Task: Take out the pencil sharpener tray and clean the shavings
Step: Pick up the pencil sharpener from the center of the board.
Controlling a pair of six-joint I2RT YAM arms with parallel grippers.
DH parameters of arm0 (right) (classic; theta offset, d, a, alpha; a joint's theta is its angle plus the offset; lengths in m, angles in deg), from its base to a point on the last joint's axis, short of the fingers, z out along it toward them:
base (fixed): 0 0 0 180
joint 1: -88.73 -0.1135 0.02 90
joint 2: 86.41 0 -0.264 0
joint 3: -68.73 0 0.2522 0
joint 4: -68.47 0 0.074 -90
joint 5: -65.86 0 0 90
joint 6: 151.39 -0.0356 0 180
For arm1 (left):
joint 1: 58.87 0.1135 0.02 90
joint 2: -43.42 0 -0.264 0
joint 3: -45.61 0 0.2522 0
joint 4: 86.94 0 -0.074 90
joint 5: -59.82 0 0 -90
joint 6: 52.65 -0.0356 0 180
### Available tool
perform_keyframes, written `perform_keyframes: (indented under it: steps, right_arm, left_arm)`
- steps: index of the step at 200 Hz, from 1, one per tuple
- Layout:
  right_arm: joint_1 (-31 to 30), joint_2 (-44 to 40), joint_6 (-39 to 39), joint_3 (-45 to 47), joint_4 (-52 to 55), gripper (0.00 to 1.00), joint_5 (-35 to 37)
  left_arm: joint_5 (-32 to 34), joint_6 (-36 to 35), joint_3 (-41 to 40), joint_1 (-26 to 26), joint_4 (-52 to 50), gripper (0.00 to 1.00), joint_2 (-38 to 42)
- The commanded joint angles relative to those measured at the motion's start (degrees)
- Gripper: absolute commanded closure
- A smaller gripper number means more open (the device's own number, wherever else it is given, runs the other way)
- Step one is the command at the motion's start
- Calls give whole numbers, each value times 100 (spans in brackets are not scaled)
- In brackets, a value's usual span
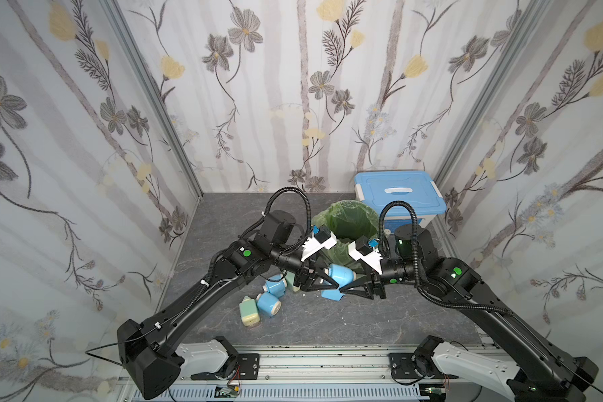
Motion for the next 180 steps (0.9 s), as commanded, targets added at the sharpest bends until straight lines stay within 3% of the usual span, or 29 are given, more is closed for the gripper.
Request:
perform_keyframes:
  steps: [1, 50, 84, 120, 180]
  right_arm:
    - [11, 28, 100, -27, -557, 51, -257]
    - [36, -1, 72, -18, -578, 49, -273]
    - [62, -110, -103, 236, -912, 36, -317]
    - [130, -273, -346, 500, -1287, 19, -397]
    - [779, -1254, -1035, 1410, -2402, 2, -635]
  left_arm:
    - [-112, -105, 45, -7, -64, 39, -2]
    - [-90, -134, 74, -9, -66, 59, -20]
    - [-7, -114, 10, -10, 54, 67, 16]
    - [-19, -106, 16, -1, 128, 67, 49]
    - [-127, -161, 169, 173, 47, 68, 120]
